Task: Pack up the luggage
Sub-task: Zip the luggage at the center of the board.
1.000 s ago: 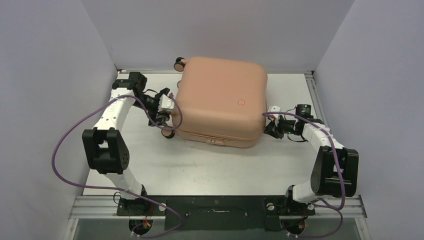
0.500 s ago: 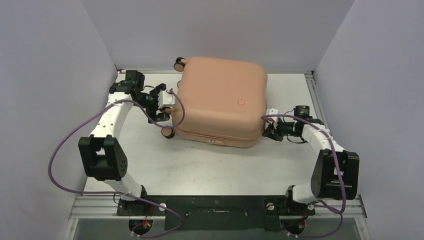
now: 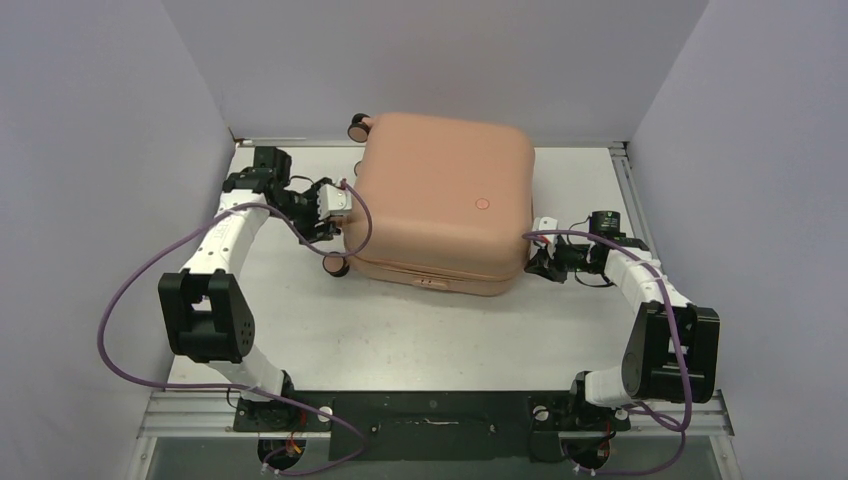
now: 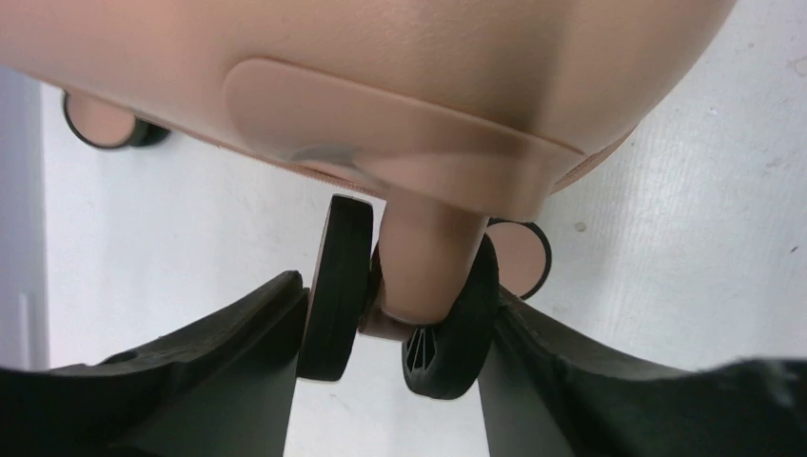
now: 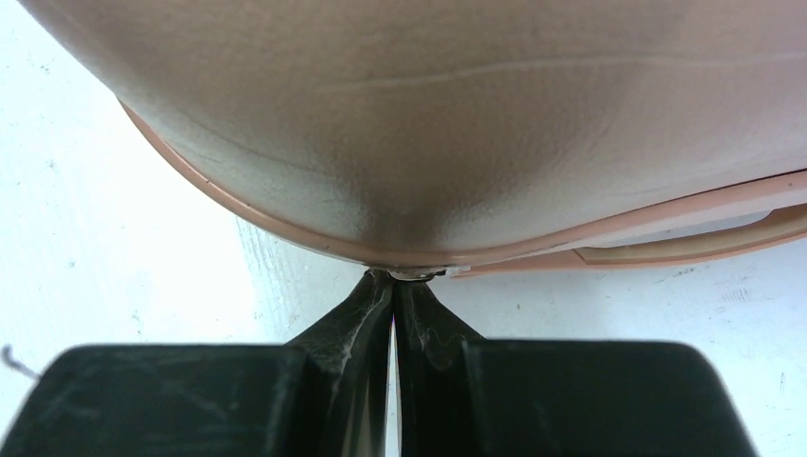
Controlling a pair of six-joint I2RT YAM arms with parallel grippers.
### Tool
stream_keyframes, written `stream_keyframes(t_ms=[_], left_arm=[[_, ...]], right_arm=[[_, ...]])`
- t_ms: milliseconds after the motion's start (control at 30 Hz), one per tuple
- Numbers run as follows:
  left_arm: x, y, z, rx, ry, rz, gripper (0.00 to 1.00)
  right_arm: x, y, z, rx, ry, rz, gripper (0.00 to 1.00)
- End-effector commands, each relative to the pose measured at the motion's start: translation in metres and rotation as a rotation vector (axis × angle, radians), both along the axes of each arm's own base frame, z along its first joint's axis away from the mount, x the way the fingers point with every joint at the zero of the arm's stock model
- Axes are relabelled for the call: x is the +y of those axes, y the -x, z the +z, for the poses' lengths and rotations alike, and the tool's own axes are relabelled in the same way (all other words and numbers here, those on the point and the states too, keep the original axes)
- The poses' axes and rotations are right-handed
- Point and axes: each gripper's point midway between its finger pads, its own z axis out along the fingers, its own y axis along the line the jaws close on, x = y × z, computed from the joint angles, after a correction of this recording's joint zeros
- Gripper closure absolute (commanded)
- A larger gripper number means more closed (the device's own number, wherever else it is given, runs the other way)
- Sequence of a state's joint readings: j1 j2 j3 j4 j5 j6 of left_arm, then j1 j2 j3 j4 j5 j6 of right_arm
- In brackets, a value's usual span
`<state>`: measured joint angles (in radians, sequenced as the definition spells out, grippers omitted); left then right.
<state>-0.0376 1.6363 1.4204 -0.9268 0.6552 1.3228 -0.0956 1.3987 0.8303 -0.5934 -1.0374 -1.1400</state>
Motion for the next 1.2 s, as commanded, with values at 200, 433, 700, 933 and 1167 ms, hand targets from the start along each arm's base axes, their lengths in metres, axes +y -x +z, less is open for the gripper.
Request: stream_keyframes(t_ms=[200, 433, 700, 933, 1167], left_arm=[[-0.003, -0.010, 0.027, -0.029, 0.035, 0.025, 1.00], [-0.005, -0.018, 0.086, -0.177, 0.155, 0.115, 1.00], [-0.005, -0.012, 0.086, -0.264, 0.169, 0.132, 1.00], [-0.005, -0.007, 0.083, -0.245, 0.168, 0.126, 1.00], [-0.005, -0.008, 0.083, -0.243, 0.176, 0.141, 1.00]], right_arm=[[0.009, 0.003, 0.013, -0.051, -0.033, 0.045, 0.95], [0.001, -0.008, 0.021, -0.064, -0.002, -0.021, 0.62], [-0.008, -0.018, 0.033, -0.054, -0.049, -0.035, 0.37], [-0.004, -0.037, 0.038, -0.066, -0.078, -0.072, 0.38], [0.012, -0.028, 0.020, 0.003, -0.063, 0.015, 0.73]])
